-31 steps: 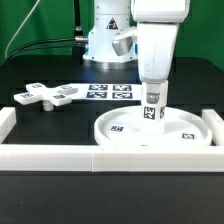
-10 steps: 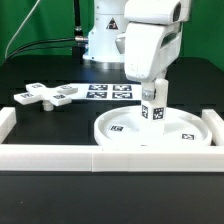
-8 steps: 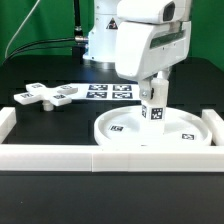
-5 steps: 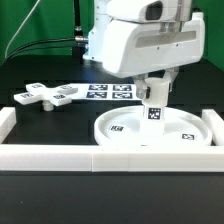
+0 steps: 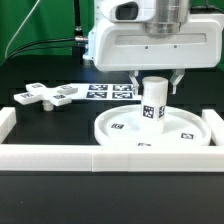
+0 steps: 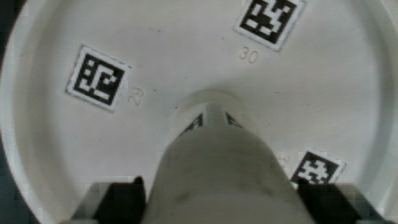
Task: Assemble round table
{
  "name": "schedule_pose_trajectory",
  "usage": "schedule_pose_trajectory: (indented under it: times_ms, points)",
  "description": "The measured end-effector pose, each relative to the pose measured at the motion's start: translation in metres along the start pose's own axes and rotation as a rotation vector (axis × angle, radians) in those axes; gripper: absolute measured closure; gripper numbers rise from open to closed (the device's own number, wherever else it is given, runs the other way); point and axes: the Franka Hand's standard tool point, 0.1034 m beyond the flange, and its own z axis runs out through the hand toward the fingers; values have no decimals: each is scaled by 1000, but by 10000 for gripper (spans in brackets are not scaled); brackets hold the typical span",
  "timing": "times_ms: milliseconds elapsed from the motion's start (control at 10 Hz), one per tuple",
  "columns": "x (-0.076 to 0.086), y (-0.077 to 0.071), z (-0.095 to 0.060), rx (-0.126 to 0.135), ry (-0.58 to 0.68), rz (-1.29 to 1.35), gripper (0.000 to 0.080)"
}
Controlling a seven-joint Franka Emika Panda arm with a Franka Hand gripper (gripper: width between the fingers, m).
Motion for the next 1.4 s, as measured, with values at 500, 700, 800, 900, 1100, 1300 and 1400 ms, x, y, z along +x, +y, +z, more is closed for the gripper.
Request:
schedule_pose_trajectory:
  times_ms: [500, 700, 800, 900, 1100, 1300, 1400]
  points:
    - [0, 0, 0, 19, -4, 303, 392]
    - [-1, -1, 0, 51, -17, 577, 392]
    - [-1, -1, 1, 70, -26, 690, 392]
    - [-1, -1, 0, 82, -34, 805, 392]
    - [0, -1, 0, 99, -47, 963, 392]
    - [1, -1, 0, 118, -65, 1098, 392]
    - [2, -2, -1, 119, -67, 1143, 392]
